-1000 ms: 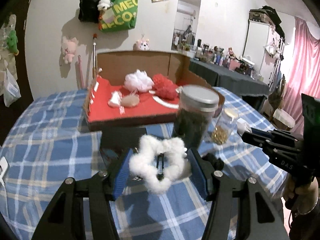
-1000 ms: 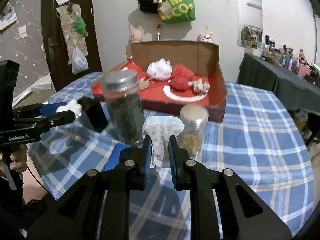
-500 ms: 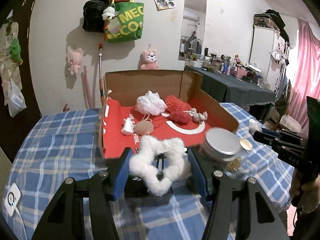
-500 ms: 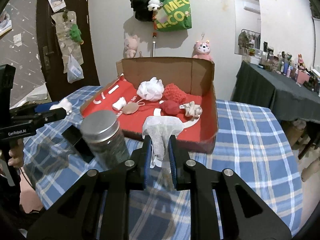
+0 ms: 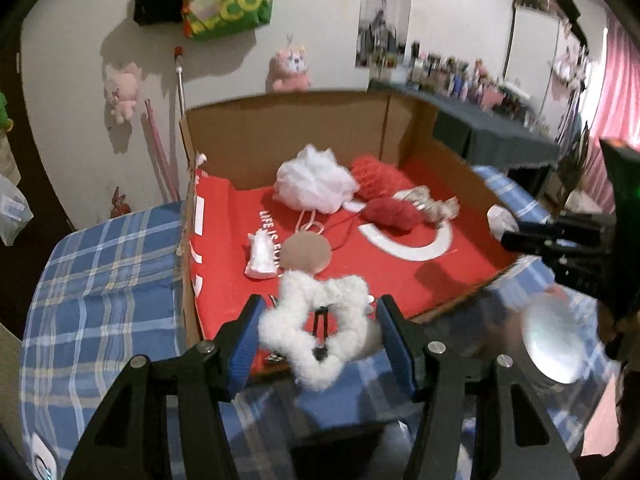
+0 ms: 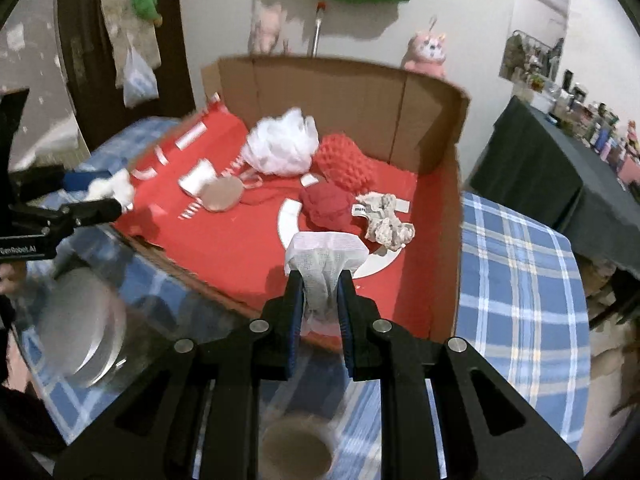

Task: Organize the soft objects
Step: 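Carry both held items over the box and lower them inside, then open both tools to drop the scrunchie and tissue into the box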

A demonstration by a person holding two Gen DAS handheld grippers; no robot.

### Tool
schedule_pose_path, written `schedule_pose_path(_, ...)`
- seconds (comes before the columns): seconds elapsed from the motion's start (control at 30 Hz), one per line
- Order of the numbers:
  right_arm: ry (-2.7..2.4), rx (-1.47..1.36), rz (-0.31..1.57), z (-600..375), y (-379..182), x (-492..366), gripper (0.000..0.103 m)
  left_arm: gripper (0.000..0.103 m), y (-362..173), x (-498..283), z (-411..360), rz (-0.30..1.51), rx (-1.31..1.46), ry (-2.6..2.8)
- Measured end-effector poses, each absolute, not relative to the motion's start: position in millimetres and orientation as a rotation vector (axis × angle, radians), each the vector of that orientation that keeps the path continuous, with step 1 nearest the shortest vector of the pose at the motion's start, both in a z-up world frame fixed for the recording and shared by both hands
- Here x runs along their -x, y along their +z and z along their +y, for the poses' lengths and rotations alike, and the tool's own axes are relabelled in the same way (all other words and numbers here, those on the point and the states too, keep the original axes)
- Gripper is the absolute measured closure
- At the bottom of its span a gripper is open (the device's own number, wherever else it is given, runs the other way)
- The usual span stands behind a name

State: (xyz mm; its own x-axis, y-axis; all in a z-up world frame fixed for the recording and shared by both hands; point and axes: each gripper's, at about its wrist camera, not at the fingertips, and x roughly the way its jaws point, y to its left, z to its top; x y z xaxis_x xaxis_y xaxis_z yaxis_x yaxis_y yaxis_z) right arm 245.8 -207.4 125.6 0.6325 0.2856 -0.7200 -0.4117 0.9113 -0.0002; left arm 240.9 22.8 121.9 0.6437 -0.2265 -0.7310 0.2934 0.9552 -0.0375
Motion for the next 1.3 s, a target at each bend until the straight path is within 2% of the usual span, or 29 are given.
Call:
schedule_pose_path(0.23, 0.383, 0.296, 0.958, -187.8, 101.7, -297.5, 0.087, 0.043, 93.5, -289.5, 25.7, 0.973, -0.096, -0.294)
schedule_pose_path(0.5, 0.352, 0.383, 1.074, -174.6, 81.6, -324.3, 0.087, 0.043, 76.7, -310.1, 22.3, 1.049, -0.143, -0.272)
schedule_pose_path(0.9, 0.323, 0.470, 1.112, -168.2, 69.7, -326.2, 0.087, 0.043, 80.7, -311.0, 9.1, 1.042, -0.226, -0.273)
schedule_pose_path(1.3, 0.321, 0.527, 1.158, -162.1, 63.1, -323.5, 0.086, 0.043, 62.7, -323.2, 5.0, 1.096, -0.300, -0.259)
